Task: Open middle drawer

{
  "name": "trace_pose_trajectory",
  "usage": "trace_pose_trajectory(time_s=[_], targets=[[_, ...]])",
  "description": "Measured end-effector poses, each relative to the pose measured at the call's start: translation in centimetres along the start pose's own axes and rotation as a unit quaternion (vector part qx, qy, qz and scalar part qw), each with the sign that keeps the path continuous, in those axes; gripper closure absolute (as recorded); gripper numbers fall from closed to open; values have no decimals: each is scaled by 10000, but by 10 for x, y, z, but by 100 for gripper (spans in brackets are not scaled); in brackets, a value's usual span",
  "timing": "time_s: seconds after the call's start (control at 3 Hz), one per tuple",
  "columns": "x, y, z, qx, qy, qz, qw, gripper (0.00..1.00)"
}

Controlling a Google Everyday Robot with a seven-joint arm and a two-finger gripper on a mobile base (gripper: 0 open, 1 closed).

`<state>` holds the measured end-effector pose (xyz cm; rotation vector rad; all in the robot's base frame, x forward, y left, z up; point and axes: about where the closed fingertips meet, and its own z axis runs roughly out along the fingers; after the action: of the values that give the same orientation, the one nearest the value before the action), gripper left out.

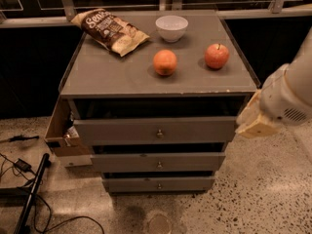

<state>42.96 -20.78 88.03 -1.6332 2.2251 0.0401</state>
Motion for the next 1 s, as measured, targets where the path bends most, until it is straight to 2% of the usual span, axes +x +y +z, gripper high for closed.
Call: trace_pose_trajectory(time_s=[0.33, 0.67, 1.0], targets=[[17, 25, 81, -348, -418, 261, 9982, 89], [19, 23, 104, -264, -551, 360, 9975, 100], [26, 33, 121, -237, -540, 298, 9978, 100]])
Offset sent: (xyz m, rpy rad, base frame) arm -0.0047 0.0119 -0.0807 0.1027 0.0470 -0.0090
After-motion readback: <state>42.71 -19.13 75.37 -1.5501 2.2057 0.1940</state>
